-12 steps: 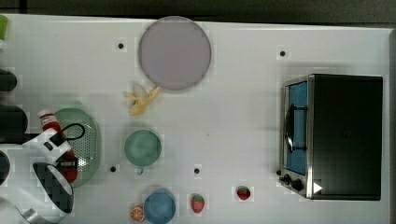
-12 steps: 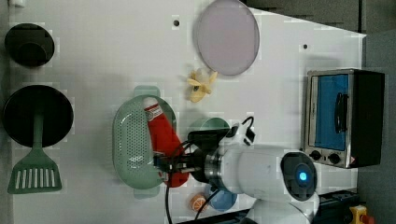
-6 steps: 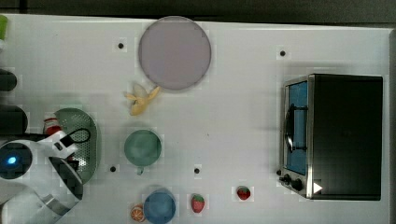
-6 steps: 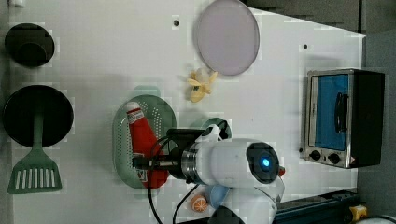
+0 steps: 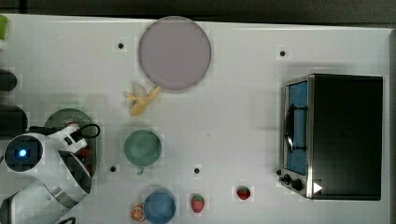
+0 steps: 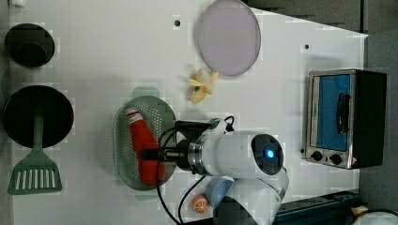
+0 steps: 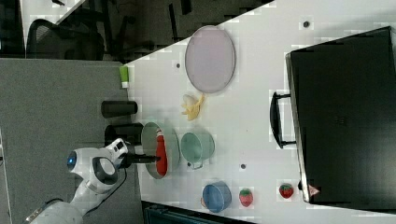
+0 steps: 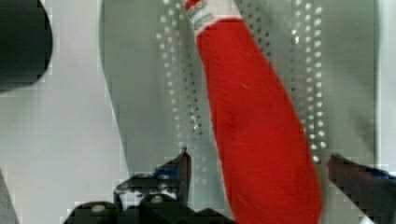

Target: Pick Ketchup from the table and place it in strainer.

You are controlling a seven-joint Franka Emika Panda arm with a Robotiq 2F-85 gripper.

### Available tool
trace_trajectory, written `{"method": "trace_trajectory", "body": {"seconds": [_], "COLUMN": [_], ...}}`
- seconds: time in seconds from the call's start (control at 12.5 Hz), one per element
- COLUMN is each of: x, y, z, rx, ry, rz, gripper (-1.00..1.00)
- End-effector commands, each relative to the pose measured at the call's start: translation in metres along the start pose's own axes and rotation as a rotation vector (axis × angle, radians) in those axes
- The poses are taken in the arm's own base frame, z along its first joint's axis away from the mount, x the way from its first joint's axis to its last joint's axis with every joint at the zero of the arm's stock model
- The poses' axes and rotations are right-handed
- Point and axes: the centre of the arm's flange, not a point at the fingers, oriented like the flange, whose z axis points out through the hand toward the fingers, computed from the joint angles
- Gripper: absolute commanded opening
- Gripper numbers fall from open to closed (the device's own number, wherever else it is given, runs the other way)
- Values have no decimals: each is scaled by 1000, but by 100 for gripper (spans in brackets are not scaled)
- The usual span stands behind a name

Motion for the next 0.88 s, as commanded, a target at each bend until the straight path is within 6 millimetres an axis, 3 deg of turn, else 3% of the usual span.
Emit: {"method": "trace_trajectory", "body": {"seconds": [0.08,0.4,0.88], "x": [28,69,107], "y": [6,78,232], "z": [-81,-173,-317], "rx": [21,-73,-154], "ry": [150,238,281], "rz": [85,253,607], "gripper": [100,100,100]}}
